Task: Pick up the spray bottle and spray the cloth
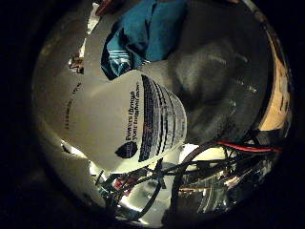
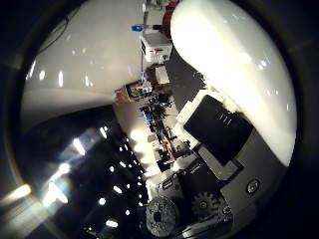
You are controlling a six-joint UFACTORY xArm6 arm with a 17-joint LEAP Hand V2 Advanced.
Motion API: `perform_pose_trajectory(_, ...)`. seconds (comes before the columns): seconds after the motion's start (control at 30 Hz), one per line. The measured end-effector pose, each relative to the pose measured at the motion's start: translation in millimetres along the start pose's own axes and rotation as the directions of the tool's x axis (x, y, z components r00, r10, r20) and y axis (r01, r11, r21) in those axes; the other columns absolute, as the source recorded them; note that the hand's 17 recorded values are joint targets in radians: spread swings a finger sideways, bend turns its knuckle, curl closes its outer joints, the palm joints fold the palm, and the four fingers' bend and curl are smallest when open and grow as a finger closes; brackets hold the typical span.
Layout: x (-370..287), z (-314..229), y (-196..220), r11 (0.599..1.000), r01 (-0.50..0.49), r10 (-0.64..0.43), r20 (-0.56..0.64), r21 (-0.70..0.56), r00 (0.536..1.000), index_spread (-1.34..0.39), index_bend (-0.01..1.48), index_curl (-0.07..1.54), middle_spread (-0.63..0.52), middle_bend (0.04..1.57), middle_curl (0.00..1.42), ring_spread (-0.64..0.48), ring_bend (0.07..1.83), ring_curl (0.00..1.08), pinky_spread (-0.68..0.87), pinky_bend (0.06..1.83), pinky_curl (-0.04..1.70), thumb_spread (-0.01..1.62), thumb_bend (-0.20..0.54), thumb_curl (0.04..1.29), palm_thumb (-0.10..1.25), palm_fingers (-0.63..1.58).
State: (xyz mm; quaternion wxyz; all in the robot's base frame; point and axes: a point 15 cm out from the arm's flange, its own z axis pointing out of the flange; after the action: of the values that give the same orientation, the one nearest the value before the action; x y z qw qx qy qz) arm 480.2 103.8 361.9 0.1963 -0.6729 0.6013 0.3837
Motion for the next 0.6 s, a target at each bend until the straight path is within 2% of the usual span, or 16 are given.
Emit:
perform_pose_trajectory(0.23,-14,-5,15,1.0,0.019,-0.019,-0.004,-0.014,1.0,-0.24,1.16,0.78,-0.17,1.32,0.85,-0.23,1.36,0.83,-0.21,1.09,1.34,0.91,-0.015,0.84,0.94,1.11)
perform_pose_trajectory(0.6,7,20,-3,0.999,-0.023,0.023,0.007,-0.026,1.0,-0.24,1.16,0.78,-0.17,1.32,0.85,-0.23,1.35,0.84,-0.2,1.09,1.34,0.93,-0.015,0.83,0.94,1.1)
